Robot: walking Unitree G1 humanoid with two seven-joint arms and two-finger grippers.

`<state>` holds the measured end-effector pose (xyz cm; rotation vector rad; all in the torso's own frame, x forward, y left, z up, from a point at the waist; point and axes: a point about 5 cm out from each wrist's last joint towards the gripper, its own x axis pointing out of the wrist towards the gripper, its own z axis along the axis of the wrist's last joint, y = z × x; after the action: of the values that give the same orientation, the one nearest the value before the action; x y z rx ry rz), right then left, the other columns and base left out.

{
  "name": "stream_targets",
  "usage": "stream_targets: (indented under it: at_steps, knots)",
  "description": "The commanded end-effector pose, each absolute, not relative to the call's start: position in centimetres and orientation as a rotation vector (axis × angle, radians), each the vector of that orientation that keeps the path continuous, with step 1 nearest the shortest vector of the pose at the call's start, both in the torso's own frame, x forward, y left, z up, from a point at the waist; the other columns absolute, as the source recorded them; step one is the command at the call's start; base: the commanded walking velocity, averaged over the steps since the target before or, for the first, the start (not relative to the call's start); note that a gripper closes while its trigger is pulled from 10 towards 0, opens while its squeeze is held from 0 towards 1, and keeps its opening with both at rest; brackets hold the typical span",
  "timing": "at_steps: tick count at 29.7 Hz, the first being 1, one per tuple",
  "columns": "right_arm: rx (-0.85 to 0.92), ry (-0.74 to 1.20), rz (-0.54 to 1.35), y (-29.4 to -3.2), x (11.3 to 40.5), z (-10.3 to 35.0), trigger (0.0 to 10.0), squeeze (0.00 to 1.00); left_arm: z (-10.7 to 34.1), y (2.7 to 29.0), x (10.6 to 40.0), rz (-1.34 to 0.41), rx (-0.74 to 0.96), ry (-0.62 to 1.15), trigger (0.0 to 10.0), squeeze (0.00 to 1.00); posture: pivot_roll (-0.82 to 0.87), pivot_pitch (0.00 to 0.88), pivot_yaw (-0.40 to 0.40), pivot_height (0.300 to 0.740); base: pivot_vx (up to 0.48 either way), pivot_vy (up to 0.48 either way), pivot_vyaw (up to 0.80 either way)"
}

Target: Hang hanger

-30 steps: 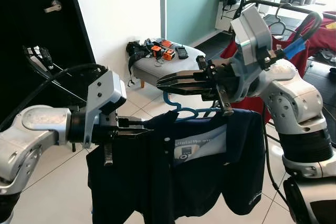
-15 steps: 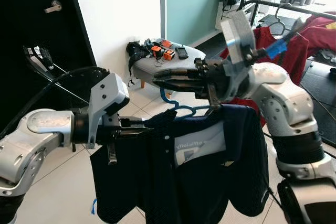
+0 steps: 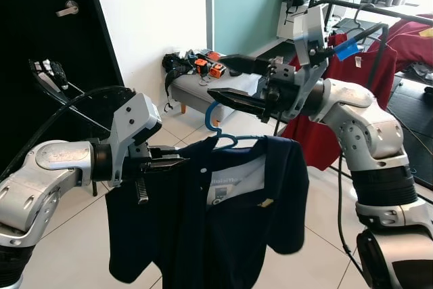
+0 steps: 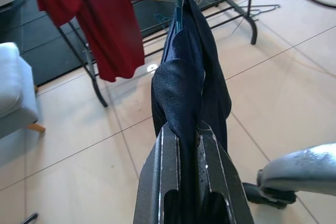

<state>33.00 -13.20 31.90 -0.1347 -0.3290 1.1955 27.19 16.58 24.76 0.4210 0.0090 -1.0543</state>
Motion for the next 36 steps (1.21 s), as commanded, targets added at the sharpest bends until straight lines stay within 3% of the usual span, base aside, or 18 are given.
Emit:
stream_targets:
  at_steps: [1,14,21,22,26,27,28,29,30,31,32,33,36]
  knots:
    - [-0.136,-0.341,1.172,-13.6,33.1,32.0,10.0,1.0,24.9,16.9,27.2,-1.031,0.431,-0.011,0.0,0.0,-0.06,0.0,0.045,0.74,0.0,0.0,0.0]
    - [-0.053,-0.35,1.068,-15.4,33.5,31.3,10.0,1.0,24.2,18.5,28.4,-0.868,0.41,-0.024,0.0,0.0,-0.06,0.0,0.057,0.74,0.0,0.0,0.0]
    - [0.024,-0.346,0.825,-17.8,35.5,30.9,10.0,1.0,25.6,20.6,29.4,-0.709,0.343,-0.09,0.0,0.0,-0.07,0.0,0.065,0.74,0.0,0.0,0.0]
    - [0.026,-0.33,0.785,-18.4,35.7,30.6,10.0,0.78,26.0,21.2,29.6,-0.669,0.332,-0.106,0.0,0.0,-0.07,0.0,0.066,0.74,0.0,0.0,0.0]
    - [0.026,-0.312,0.749,-18.8,36.0,30.2,10.0,0.78,26.3,21.7,29.8,-0.631,0.32,-0.124,0.0,0.0,-0.07,0.0,0.066,0.74,0.0,0.0,0.0]
    - [0.001,-0.274,0.719,-19.0,36.2,29.5,10.0,0.0,26.5,21.8,29.8,-0.615,0.31,-0.134,3.3,0.0,-0.07,0.0,0.068,0.74,0.0,0.0,0.0]
    - [0.001,-0.274,0.719,-19.0,36.2,29.5,10.0,0.0,26.5,21.8,29.8,-0.615,0.31,-0.134,3.3,0.0,-0.07,0.0,0.068,0.74,0.0,0.0,0.0]
    - [-0.024,-0.24,0.693,-19.1,36.4,28.7,10.0,0.0,26.5,21.8,29.9,-0.607,0.3,-0.141,4.8,0.0,-0.07,0.0,0.07,0.74,0.0,0.0,0.0]
    - [-0.041,-0.218,0.674,-19.2,36.5,28.2,10.0,0.0,26.6,21.8,29.9,-0.602,0.291,-0.147,4.8,0.0,-0.07,0.0,0.07,0.74,0.0,0.0,0.0]
    - [-0.05,-0.206,0.661,-19.2,36.7,27.9,10.0,0.0,26.6,21.7,29.9,-0.599,0.283,-0.152,6.4,0.0,-0.07,0.0,0.069,0.74,0.0,0.0,0.0]
    - [-0.05,-0.206,0.661,-19.2,36.7,27.9,10.0,0.0,26.6,21.7,29.9,-0.599,0.283,-0.152,6.4,0.0,-0.07,0.0,0.069,0.74,0.0,0.0,0.0]
    - [-0.05,-0.203,0.661,-19.0,36.7,27.8,10.0,0.0,26.6,21.5,29.9,-0.605,0.28,-0.156,10.0,0.0,-0.06,0.0,0.065,0.74,0.0,0.0,0.0]
    - [-0.055,-0.193,0.66,-18.7,36.8,27.6,10.0,0.0,26.8,21.2,30.0,-0.616,0.268,-0.164,10.0,0.0,-0.06,0.0,0.065,0.74,0.0,0.0,0.0]
